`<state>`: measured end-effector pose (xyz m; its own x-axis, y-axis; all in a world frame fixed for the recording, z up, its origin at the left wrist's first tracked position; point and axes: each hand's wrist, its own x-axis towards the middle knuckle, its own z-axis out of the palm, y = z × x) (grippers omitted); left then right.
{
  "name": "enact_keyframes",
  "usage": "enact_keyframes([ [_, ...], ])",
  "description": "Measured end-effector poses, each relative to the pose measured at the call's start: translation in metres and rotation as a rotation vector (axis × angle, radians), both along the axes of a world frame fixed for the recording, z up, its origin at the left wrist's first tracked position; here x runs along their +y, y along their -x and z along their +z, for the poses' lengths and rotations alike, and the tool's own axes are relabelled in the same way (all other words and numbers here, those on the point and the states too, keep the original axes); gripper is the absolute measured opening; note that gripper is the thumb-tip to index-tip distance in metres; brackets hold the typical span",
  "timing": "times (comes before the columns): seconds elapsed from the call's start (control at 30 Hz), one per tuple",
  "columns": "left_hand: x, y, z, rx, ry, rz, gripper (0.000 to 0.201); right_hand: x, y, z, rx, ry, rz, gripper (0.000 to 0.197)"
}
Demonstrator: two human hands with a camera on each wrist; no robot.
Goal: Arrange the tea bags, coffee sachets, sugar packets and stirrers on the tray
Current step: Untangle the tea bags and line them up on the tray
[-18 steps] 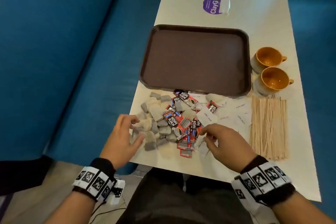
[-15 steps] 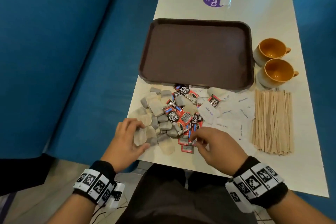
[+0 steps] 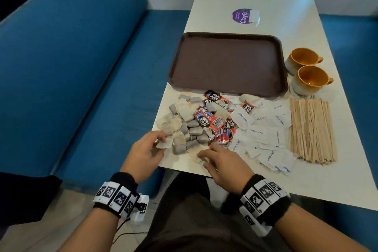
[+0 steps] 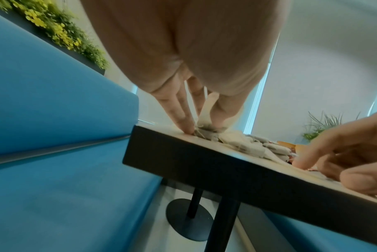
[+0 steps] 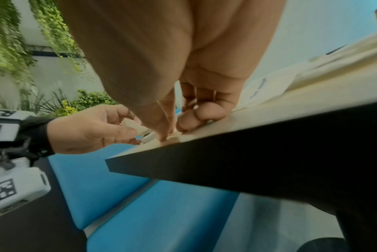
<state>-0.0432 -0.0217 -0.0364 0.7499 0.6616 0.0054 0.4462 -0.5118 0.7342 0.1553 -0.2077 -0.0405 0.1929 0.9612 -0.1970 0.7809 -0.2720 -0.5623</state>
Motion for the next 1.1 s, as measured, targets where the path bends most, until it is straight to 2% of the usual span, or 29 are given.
enact_keyframes([
  [0.17, -0.004, -0.004, 0.000, -0.096, -0.049, 0.001, 0.027, 0.007, 0.001, 0.000, 0.001, -0.039, -0.079, 0.019],
  [0.33, -0.011, -0.004, 0.001, -0.139, -0.096, 0.054, 0.019, 0.005, 0.003, 0.008, -0.025, -0.015, -0.046, 0.012],
  [0.4, -0.013, -0.004, 0.004, -0.160, -0.073, 0.108, 0.017, 0.002, 0.001, 0.013, 0.002, 0.003, -0.030, 0.016],
  [0.47, -0.015, -0.006, 0.007, -0.188, -0.042, 0.155, 0.014, -0.001, -0.002, 0.018, 0.018, 0.050, 0.000, 0.029],
  [0.53, -0.017, -0.010, 0.011, -0.236, -0.026, 0.169, 0.010, -0.001, -0.004, 0.020, 0.019, 0.080, 0.029, 0.043],
  [0.6, -0.020, -0.014, 0.016, -0.268, 0.001, 0.165, 0.009, -0.001, -0.004, 0.018, 0.004, 0.087, 0.048, 0.048],
  [0.73, -0.023, -0.018, 0.021, -0.305, 0.106, 0.147, 0.011, -0.007, -0.003, 0.007, -0.014, -0.002, 0.056, 0.027],
  [0.8, -0.024, -0.019, 0.021, -0.328, 0.240, 0.176, 0.012, -0.011, -0.003, 0.003, -0.002, -0.049, 0.050, 0.018],
  [0.9, -0.027, -0.020, 0.020, -0.309, 0.344, 0.218, 0.015, -0.012, -0.007, 0.004, 0.078, -0.110, 0.011, 0.013],
  [1.1, -0.029, -0.029, 0.023, -0.188, 0.445, 0.188, 0.021, -0.011, -0.019, 0.030, 0.399, -0.279, -0.247, 0.010],
])
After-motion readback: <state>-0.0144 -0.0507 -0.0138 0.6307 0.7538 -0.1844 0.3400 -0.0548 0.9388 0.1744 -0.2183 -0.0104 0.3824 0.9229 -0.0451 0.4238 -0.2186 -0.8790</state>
